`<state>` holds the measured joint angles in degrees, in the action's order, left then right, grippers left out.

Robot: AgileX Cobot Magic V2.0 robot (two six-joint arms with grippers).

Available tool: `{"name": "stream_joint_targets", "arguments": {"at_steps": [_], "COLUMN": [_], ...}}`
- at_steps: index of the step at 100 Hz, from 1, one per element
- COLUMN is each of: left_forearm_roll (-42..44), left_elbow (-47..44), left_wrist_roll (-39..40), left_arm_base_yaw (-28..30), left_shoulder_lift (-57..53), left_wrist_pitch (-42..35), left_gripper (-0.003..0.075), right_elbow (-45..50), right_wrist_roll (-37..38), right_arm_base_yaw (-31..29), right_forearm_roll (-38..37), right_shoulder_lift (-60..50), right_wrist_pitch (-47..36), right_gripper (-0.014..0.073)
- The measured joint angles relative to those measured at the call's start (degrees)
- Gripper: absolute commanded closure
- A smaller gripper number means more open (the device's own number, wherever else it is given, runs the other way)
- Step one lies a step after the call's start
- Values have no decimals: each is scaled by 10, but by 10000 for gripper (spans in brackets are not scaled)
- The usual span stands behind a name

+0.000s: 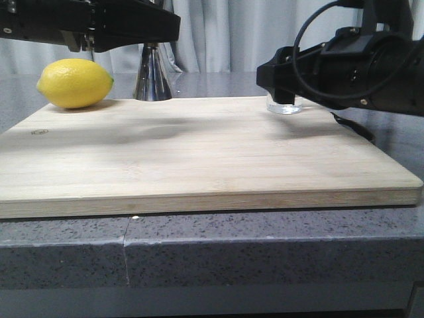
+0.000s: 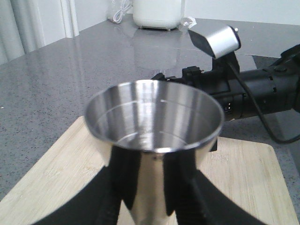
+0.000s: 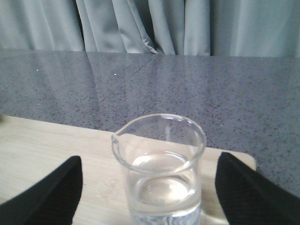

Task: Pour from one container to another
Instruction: 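Grasp the glass beaker with the right gripper and lift it, then move the beaker over the jigger with the right gripper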

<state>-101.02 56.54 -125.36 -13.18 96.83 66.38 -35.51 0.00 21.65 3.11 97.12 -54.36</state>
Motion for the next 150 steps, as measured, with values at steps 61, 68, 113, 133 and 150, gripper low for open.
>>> {"name": "stream_joint_targets", "arguments": {"at_steps": [61, 68, 113, 133, 150], "left_forearm_roll": [0, 0, 0, 0, 0], "left_elbow": [0, 0, 0, 0, 0], "left_wrist_roll": [0, 0, 0, 0, 0], "left_arm_base_yaw": [0, 0, 0, 0, 0], "left_shoulder_lift": [0, 0, 0, 0, 0], "left_wrist_pitch": [0, 0, 0, 0, 0], "left_gripper": [532, 532, 532, 532, 532], "right_elbow": [-34, -34, -37, -84, -158], "right_wrist_roll": [0, 0, 0, 0, 0], "right_arm_base_yaw": [0, 0, 0, 9, 50], "right_forearm_roll": [0, 0, -55, -110, -169], "right_shoulder_lift": [56, 56, -97, -195, -220], "right_wrist_pitch": [-18, -18, 159, 313, 458], "right_gripper": [328, 328, 328, 328, 328]}}
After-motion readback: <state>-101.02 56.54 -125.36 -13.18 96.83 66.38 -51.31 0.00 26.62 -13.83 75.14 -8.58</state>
